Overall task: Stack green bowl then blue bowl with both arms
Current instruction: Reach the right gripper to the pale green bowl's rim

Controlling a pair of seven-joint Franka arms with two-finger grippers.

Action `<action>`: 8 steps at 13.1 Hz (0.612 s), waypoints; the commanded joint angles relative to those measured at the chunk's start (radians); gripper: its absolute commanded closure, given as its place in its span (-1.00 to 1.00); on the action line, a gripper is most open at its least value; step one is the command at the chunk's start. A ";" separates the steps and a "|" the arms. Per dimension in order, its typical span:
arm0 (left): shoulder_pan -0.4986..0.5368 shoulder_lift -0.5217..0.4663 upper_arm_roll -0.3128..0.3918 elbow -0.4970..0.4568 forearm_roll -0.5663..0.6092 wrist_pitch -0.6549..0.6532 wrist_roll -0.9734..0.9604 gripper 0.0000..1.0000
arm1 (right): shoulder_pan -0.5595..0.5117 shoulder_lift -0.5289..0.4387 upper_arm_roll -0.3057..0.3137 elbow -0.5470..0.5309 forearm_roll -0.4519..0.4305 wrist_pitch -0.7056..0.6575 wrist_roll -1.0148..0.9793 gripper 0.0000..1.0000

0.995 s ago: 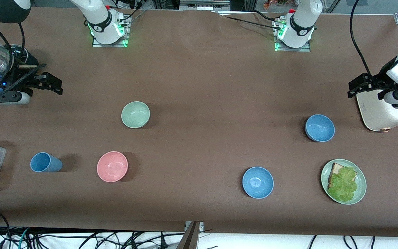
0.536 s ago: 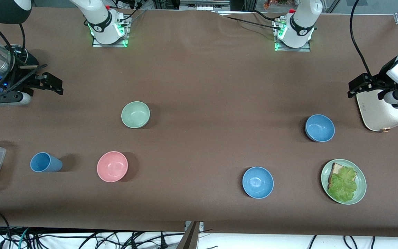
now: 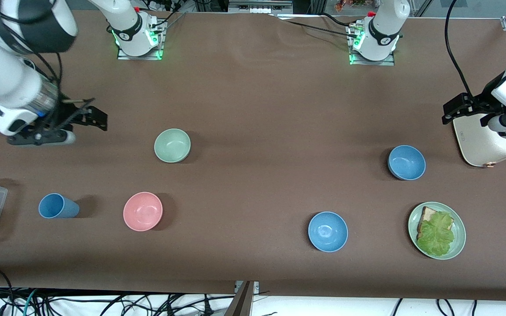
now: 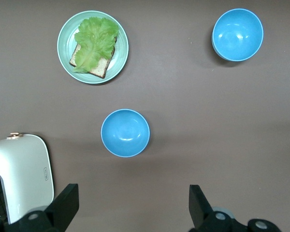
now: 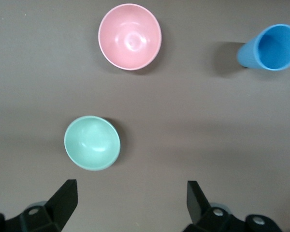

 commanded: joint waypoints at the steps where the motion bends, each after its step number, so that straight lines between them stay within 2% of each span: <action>1: -0.001 0.009 0.001 0.024 0.014 -0.017 0.007 -1.00 | 0.015 0.044 0.043 -0.114 0.012 0.168 0.064 -0.99; 5: -0.001 0.009 -0.001 0.024 0.014 -0.017 0.007 -1.00 | 0.040 0.189 0.043 -0.229 0.012 0.440 0.065 -0.99; 7: -0.001 0.009 -0.001 0.022 0.014 -0.017 0.006 -1.00 | 0.042 0.205 0.043 -0.350 0.012 0.603 0.087 -0.99; 8: -0.001 0.009 -0.001 0.022 0.014 -0.017 0.006 -1.00 | 0.042 0.203 0.043 -0.383 0.012 0.618 0.108 -0.99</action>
